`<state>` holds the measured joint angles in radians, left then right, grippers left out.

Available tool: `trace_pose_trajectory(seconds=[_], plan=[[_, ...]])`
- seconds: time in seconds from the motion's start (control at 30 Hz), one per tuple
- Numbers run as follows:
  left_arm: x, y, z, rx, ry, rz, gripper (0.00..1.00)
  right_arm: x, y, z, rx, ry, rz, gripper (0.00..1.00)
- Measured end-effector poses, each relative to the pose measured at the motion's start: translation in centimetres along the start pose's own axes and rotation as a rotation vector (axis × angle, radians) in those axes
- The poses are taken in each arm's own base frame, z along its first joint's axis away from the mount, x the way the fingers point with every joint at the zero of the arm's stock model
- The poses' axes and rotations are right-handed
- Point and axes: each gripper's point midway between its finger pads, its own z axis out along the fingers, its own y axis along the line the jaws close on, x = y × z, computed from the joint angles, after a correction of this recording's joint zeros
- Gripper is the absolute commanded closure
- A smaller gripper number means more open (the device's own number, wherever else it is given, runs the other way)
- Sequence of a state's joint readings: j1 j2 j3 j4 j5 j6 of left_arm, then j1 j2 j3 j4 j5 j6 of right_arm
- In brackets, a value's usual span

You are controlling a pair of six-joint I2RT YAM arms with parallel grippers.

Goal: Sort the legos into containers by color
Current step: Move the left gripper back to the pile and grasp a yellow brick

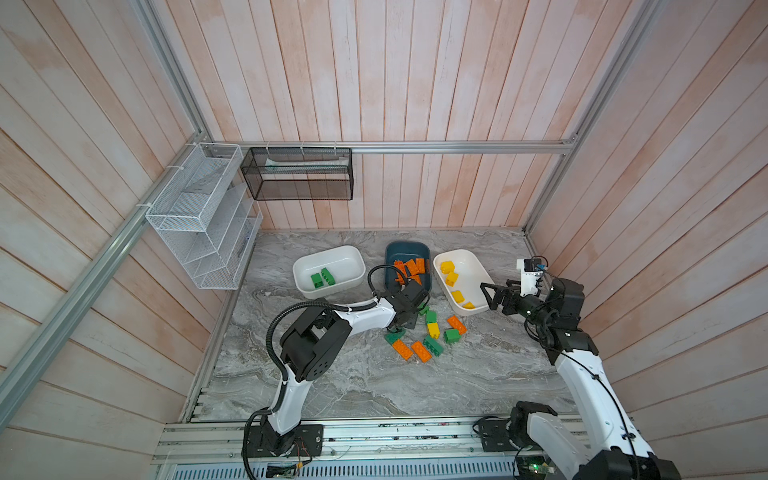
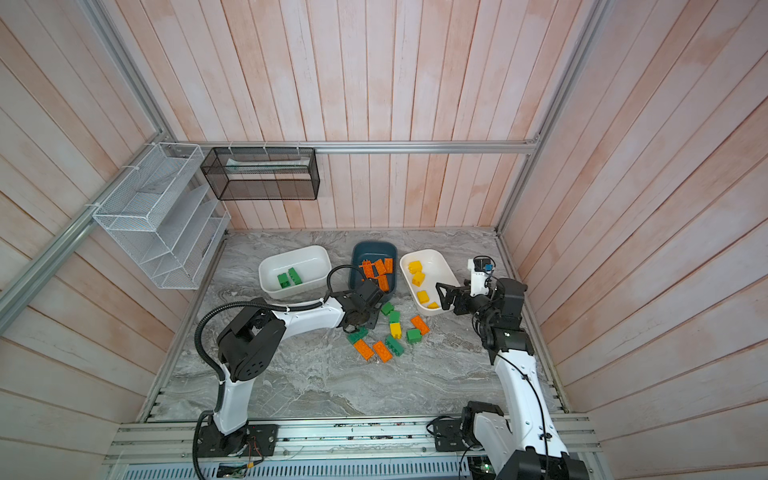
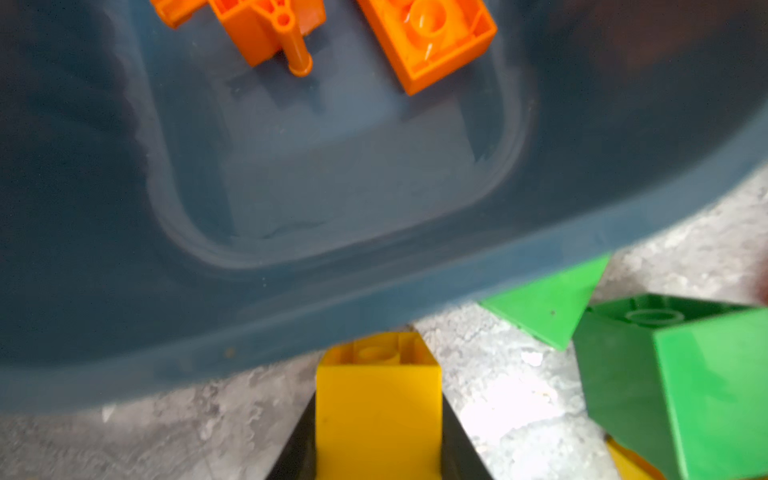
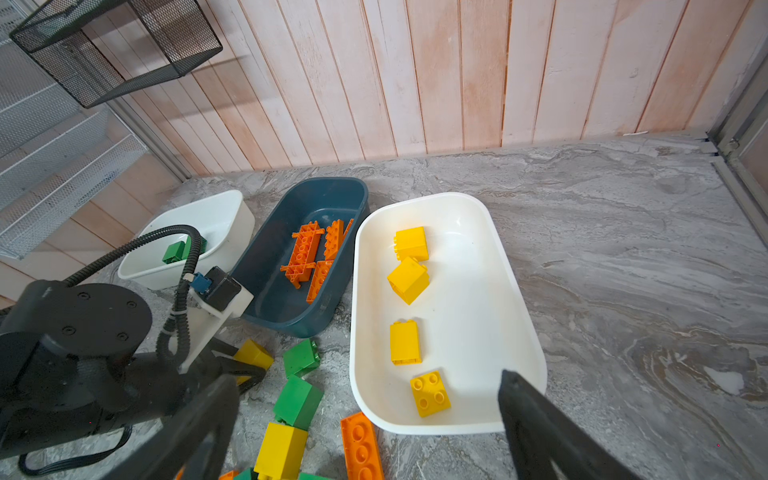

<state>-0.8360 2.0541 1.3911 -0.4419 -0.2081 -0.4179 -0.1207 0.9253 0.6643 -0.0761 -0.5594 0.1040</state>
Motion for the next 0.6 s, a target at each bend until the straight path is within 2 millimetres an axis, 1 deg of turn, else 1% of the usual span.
trace_pose_trajectory(seconds=[0.07,0.13,0.2,0.27,0.33,0.4,0.47,0.53,0.6], plan=[[0.3,-0.1,-1.0,0.013,0.017,0.007,0.74,0.0,0.0,0.0,0.000,0.001,0.000,0.02],[-0.1,-0.5,-2.8,0.042,0.013,0.011,0.74,0.0,0.0,0.0,0.000,0.000,0.000,0.02],[-0.7,-1.3,-5.1,0.087,-0.010,0.021,0.74,0.0,0.0,0.0,0.000,0.000,0.000,0.02],[-1.5,-2.6,-7.4,0.148,-0.040,0.039,0.74,0.0,0.0,0.0,0.001,0.001,-0.002,0.02],[-2.5,-4.1,-9.0,0.204,-0.070,0.064,0.74,0.0,0.0,0.0,0.002,0.000,-0.003,0.02],[-4.0,-5.6,-10.2,0.253,-0.104,0.094,0.74,-0.1,-0.1,-0.1,0.004,-0.002,-0.006,0.02],[-6.3,-7.5,-11.3,0.305,-0.149,0.121,0.74,-0.3,-0.2,-0.1,0.009,-0.006,-0.007,0.02],[-8.7,-9.0,-12.0,0.348,-0.199,0.140,0.74,-0.5,-0.3,-0.2,0.015,-0.010,-0.009,0.02],[-10.8,-10.5,-12.1,0.382,-0.242,0.158,0.74,-0.5,-0.4,-0.2,0.022,-0.011,-0.010,0.02]])
